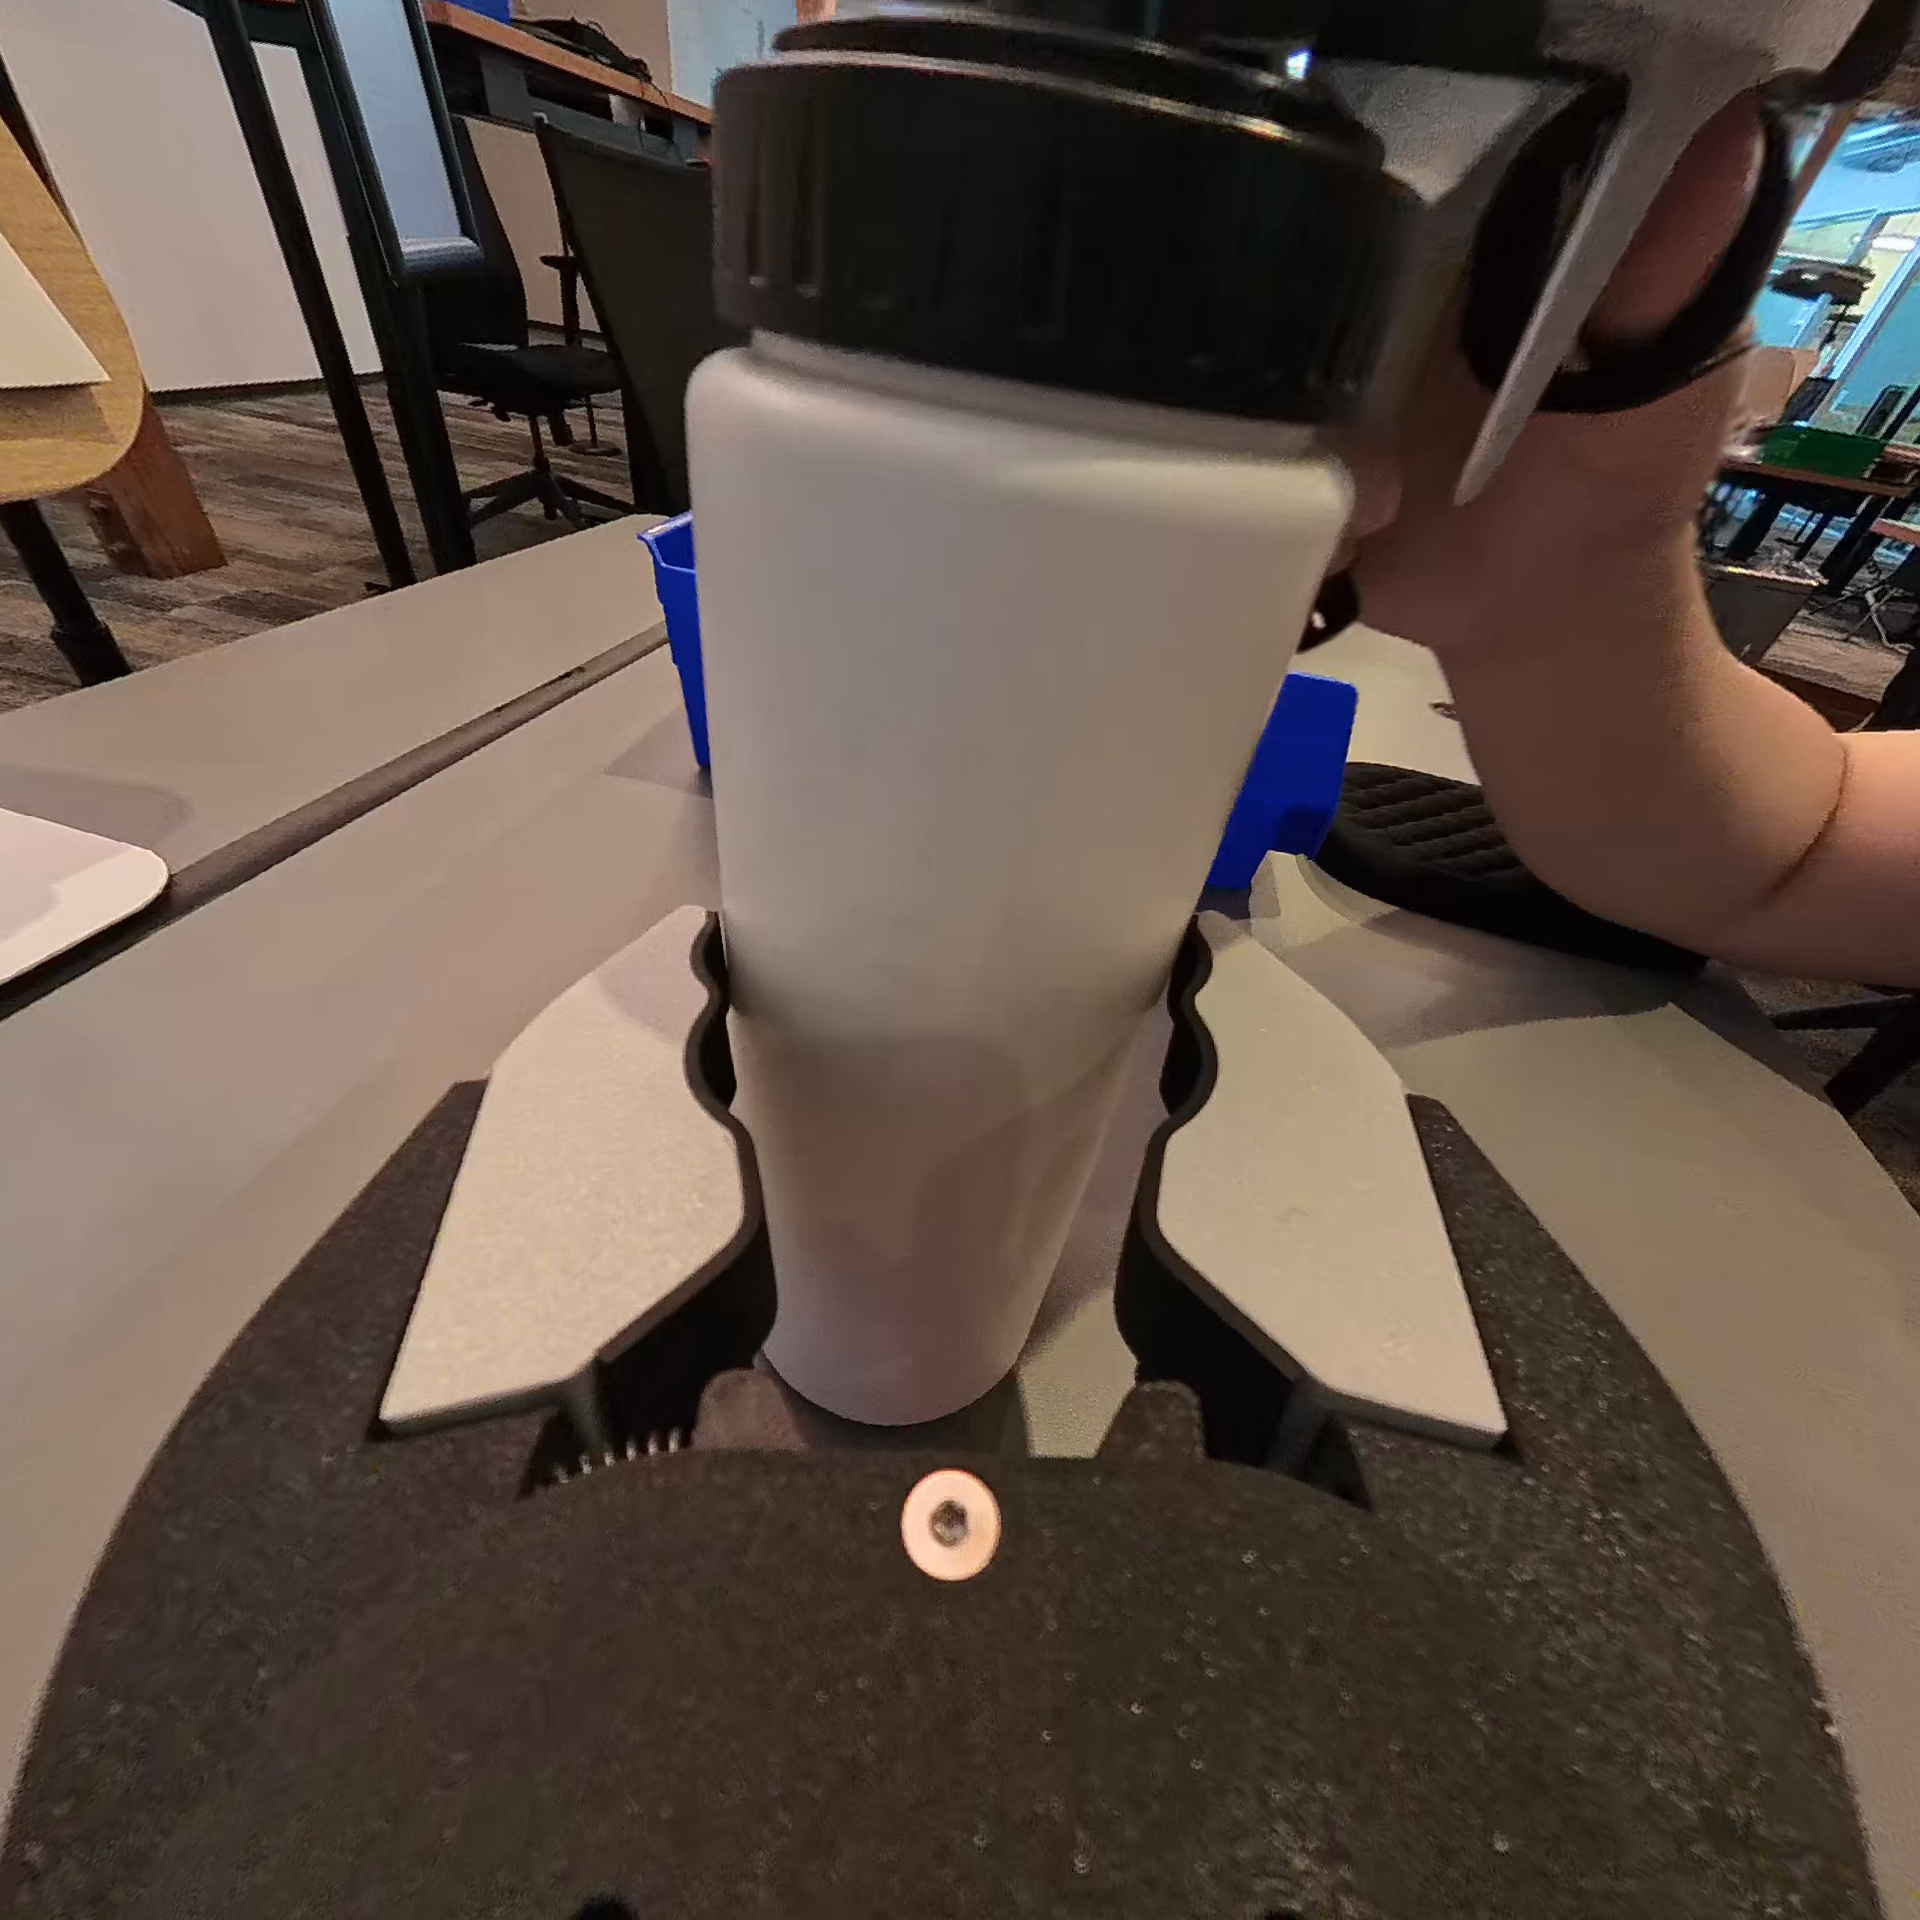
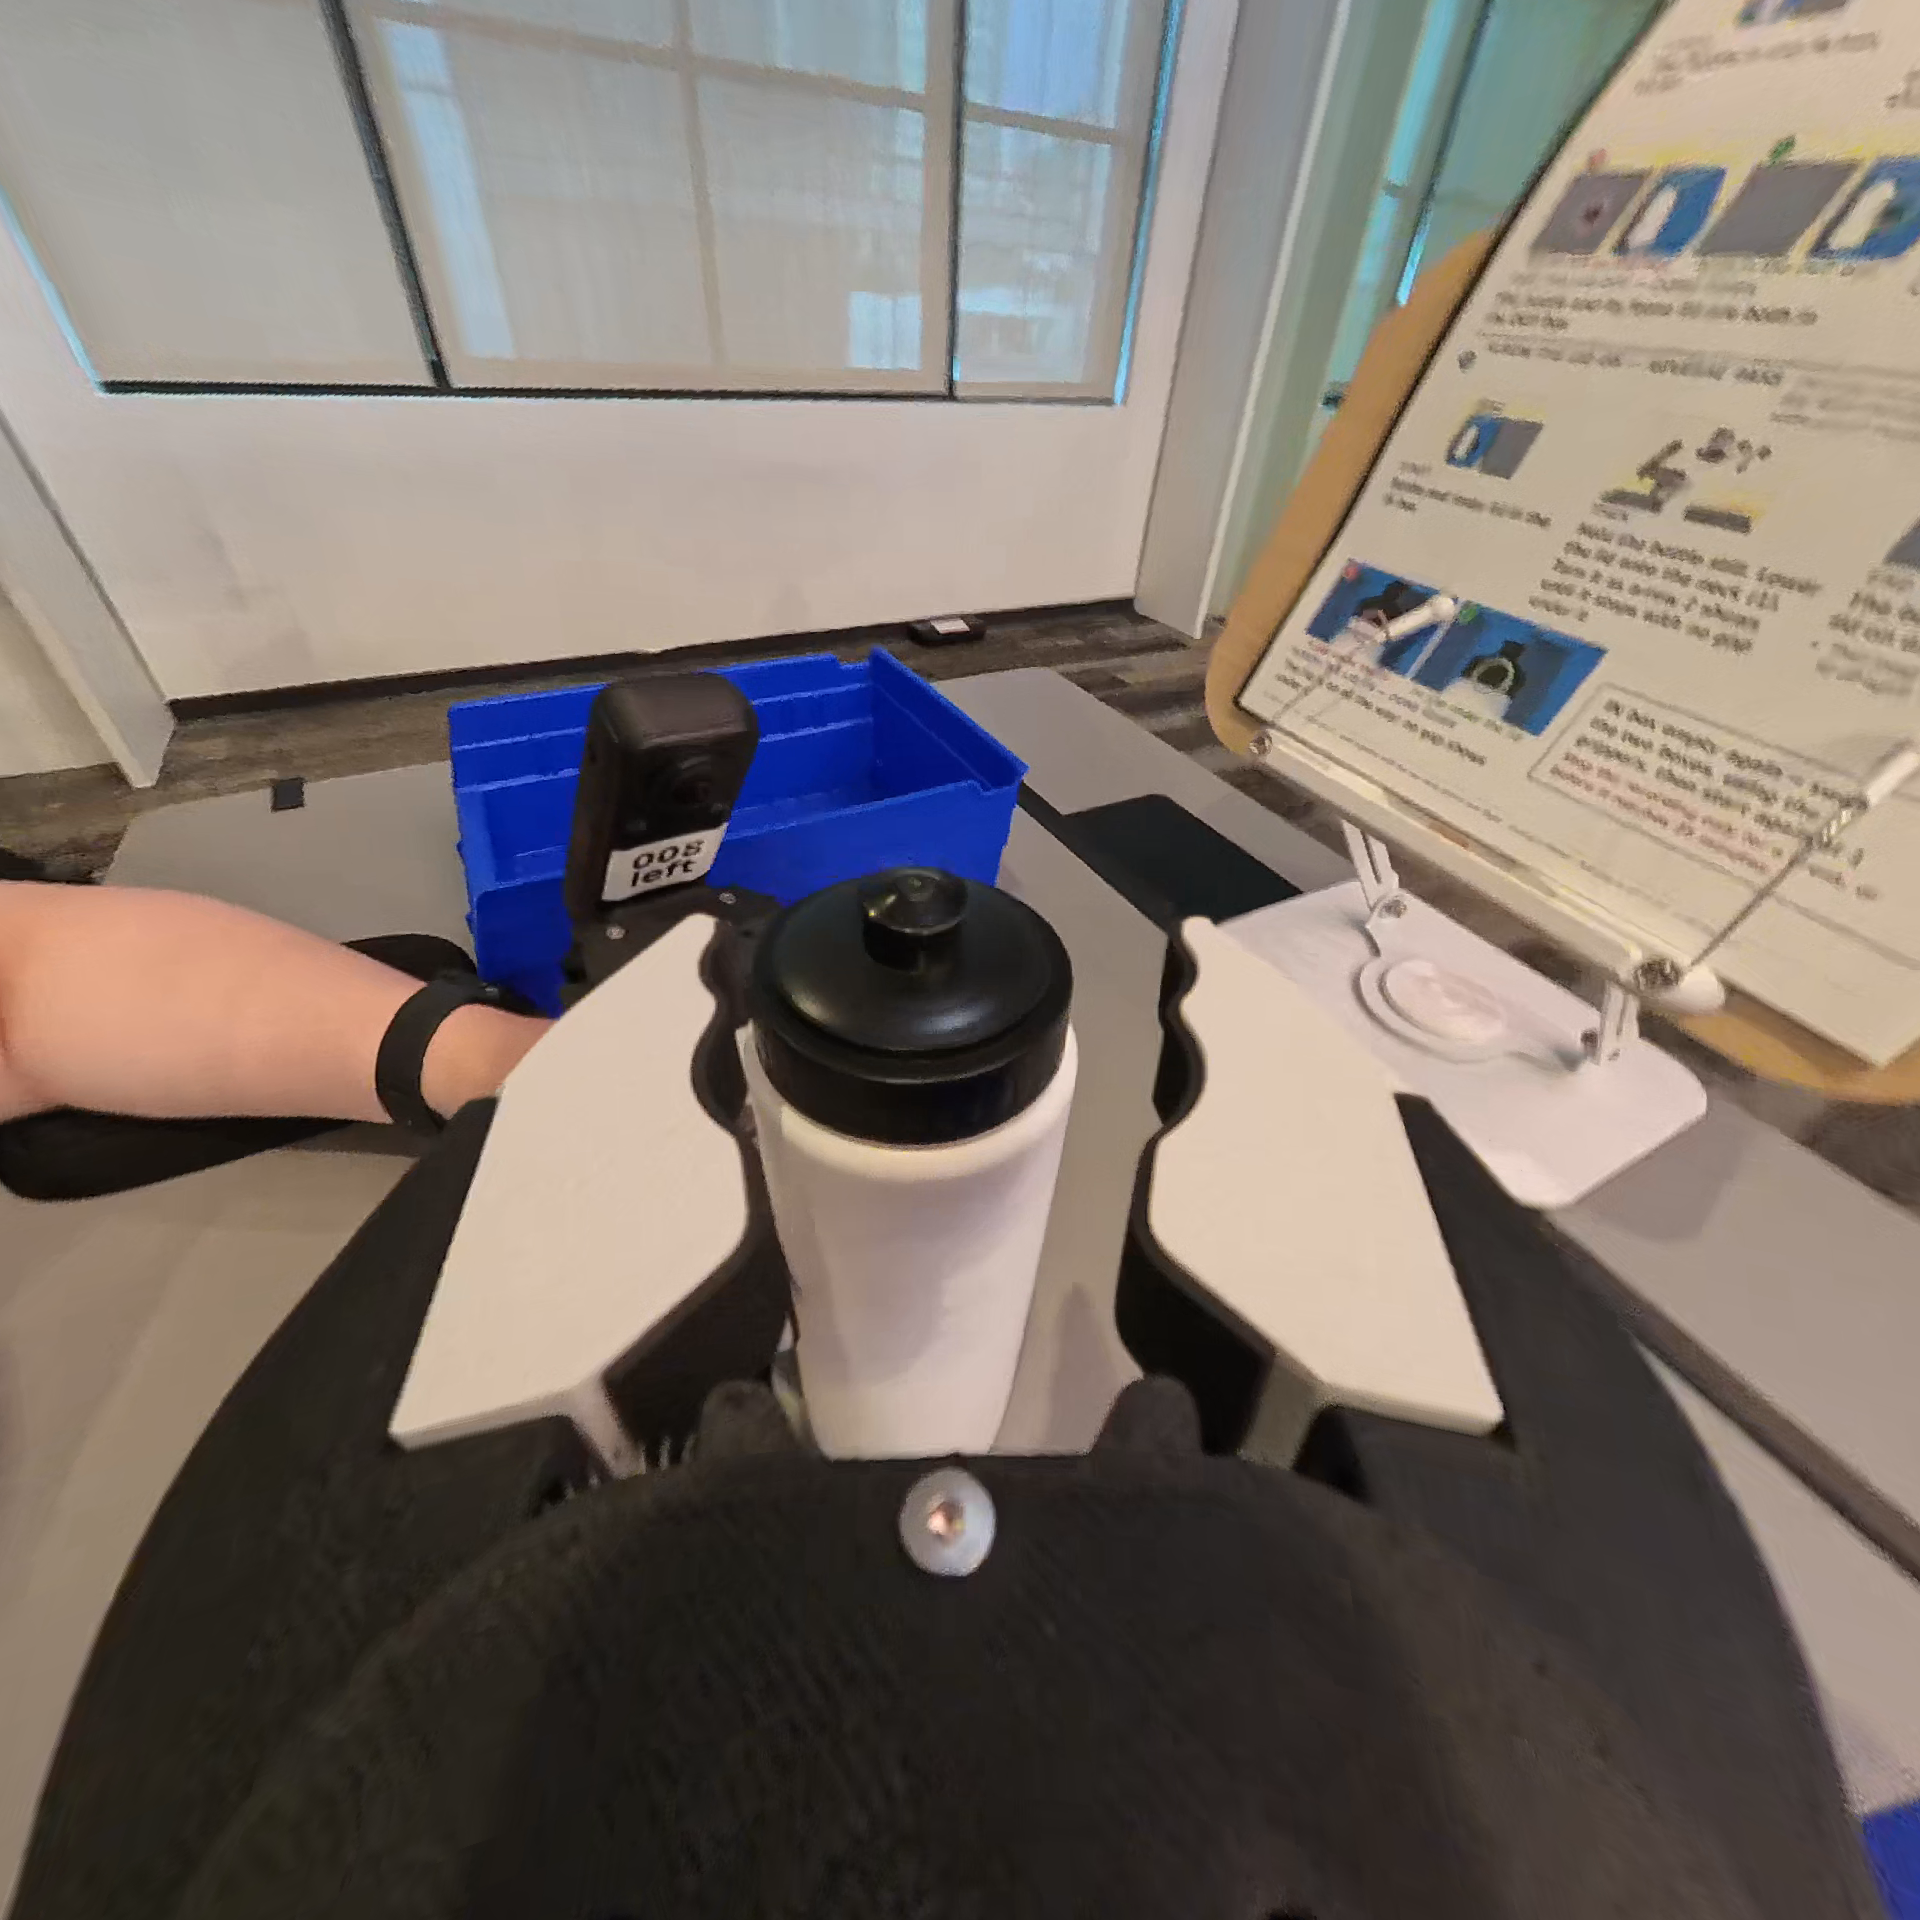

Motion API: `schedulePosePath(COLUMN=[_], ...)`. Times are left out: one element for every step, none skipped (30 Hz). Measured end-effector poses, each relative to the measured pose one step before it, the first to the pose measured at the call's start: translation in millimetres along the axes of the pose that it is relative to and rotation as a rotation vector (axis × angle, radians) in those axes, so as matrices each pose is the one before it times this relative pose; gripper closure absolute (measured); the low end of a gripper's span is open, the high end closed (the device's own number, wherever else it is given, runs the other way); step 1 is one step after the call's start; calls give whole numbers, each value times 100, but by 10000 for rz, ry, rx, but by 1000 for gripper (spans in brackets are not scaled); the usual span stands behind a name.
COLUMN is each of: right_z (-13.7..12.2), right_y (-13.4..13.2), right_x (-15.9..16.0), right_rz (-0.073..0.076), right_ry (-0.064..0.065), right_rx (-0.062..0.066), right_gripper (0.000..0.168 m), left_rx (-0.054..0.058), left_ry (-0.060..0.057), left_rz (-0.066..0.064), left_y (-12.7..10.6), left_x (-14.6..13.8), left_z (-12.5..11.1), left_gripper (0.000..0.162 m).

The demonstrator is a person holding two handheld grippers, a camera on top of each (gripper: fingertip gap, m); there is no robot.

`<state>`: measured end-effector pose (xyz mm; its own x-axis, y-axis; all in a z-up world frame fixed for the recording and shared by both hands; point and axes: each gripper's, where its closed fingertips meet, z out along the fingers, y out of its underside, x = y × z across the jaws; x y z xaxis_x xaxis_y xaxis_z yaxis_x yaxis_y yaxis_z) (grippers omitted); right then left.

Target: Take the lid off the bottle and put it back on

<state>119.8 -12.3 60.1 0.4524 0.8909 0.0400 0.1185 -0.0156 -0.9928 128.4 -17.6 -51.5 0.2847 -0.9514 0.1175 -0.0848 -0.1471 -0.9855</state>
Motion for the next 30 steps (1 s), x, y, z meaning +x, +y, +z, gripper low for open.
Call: schedulePosePath(right_z=[259,250,196,175,198,173,111,38,-13,-37,-42,-58,-61,-55,-37,-44,-30,-30,-26,-29,-37,-26,-43,-22,-31,-21,-19,-16,-30,-32], right_y=[546,438,188,140,226,258,170,57,6,30,39,38,37,32,32,15,13,11,15,12,20,13,16,12,6,18,-2,14,7,16], right_x=[-32,-102,-16,-61,-99,-69,-168,-179,-45,-20,-17,-6,28,32,34,57,47,25,11,13,18,25,29,28,27,12,8,5,-3,-23], right_rz=[195,136,108,74,56,30,-5,-51,-102,-119,-71,-39,-48,-26,4,14,-14,-20,-6,-28,-15,2,-16,4,1,-41,-20,-16,-47,-49], right_ry=[167,131,200,170,130,111,-4,-71,-34,-72,-117,-131,-124,-122,-113,-77,-62,-64,-64,-64,-66,-65,-64,-58,-50,-47,-38,-28,-25,-31], right_rx=[-347,-260,-52,-8,-111,-154,-96,-39,-39,-83,-88,-73,-62,-39,-16,-9,-2,-1,-6,-12,-8,-4,7,15,4,-1,7,1,-18,-26], right_gripper=[89,89,89,89,89,89,91,98,98,98,98,98,98,98,98,98,98,98,98,98,98,98,98,98,98,98,98,98,98,98], left_rx=[-6,1,1,-14,-15,6,-9,-32,-52,-53,-57,-60,-57,-61,-57,-42,-28,-20,-15,-20,-35,-22,-17,-31,-27,-24,-14,2,-11,-16], left_ry=[-62,-56,-50,-47,-33,-2,0,9,-21,-1,-12,-11,-5,-9,-29,-13,-6,-17,-19,-12,-11,-16,-3,-10,-12,-9,9,6,19,24], left_rz=[-15,-17,-27,-17,6,6,0,17,56,16,31,28,33,79,94,37,19,46,27,30,48,25,10,39,4,32,38,0,20,35], left_y=[-3,-8,-3,0,4,-6,11,31,21,24,19,21,17,46,52,25,6,10,3,11,18,12,6,13,6,6,14,-5,10,7], left_x=[-23,-10,-28,-9,3,15,4,34,16,11,12,5,10,9,-9,-19,-10,-16,-6,-2,4,-13,3,-1,-33,-46,3,1,7,26], left_z=[44,26,27,8,3,8,3,17,5,13,22,22,24,21,20,32,36,34,38,25,28,26,23,24,23,4,15,14,14,11], left_gripper=[80,80,80,80,81,81,81,80,81,81,81,81,81,82,82,82,83,83,83,83,83,84,84,84,84,85,85,85,85,85])
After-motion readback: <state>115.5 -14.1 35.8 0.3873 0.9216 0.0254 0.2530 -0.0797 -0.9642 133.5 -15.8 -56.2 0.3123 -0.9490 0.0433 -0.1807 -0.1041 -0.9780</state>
